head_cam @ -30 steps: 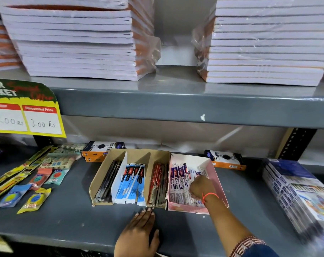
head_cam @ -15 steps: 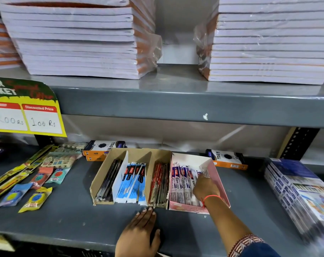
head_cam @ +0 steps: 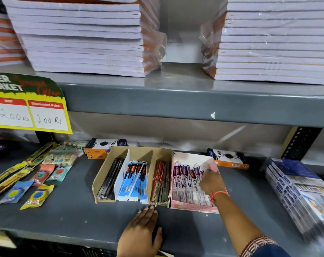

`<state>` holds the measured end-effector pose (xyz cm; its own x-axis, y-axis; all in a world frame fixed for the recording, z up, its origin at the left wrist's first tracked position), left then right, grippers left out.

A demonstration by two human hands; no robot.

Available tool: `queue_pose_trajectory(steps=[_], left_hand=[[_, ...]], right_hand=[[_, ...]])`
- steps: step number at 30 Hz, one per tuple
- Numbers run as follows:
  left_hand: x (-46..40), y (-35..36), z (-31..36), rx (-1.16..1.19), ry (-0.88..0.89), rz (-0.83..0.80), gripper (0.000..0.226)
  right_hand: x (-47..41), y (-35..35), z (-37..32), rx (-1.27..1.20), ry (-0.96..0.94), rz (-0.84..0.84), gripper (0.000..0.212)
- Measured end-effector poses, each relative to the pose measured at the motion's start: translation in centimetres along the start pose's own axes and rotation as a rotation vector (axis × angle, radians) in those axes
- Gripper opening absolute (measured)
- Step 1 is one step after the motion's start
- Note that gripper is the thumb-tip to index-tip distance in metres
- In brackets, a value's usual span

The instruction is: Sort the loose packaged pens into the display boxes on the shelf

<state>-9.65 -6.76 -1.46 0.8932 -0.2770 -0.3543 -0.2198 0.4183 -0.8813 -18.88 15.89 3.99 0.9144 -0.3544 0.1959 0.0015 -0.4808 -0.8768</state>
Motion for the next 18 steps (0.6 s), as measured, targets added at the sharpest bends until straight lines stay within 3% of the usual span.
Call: queue_pose_trajectory(steps=[5, 15, 18], left_hand=[[0.2, 0.2, -0.1, 0.028, -0.016, -0.068, 0.050], [0.1, 0.2, 0.2, 0.004, 0.027, -0.067, 0.051], [0.2, 0.4, 0.1, 0.033, 0.020, -0.112, 0.053]], right_hand=[[1.0, 0.0, -0.4, 0.151, -0.008, -0.032, 0.035], [4.3, -2.0, -1.1, 0.311, -0.136, 0.216, 0.029], [6.2, -0.9, -0.5, 0.354, -0.193, 0.232, 0.040]])
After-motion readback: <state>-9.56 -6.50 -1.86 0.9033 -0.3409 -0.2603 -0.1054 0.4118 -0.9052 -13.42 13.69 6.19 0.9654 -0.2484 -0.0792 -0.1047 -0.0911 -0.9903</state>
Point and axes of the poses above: each hand's wrist, its own x-axis away from the middle knuckle, its own y-axis out of the palm, z = x × y, the point moved 9 cm from there along -x, towards the middle knuckle, and after that the axes turned 4 degrees about x, right-handed, at the moved point
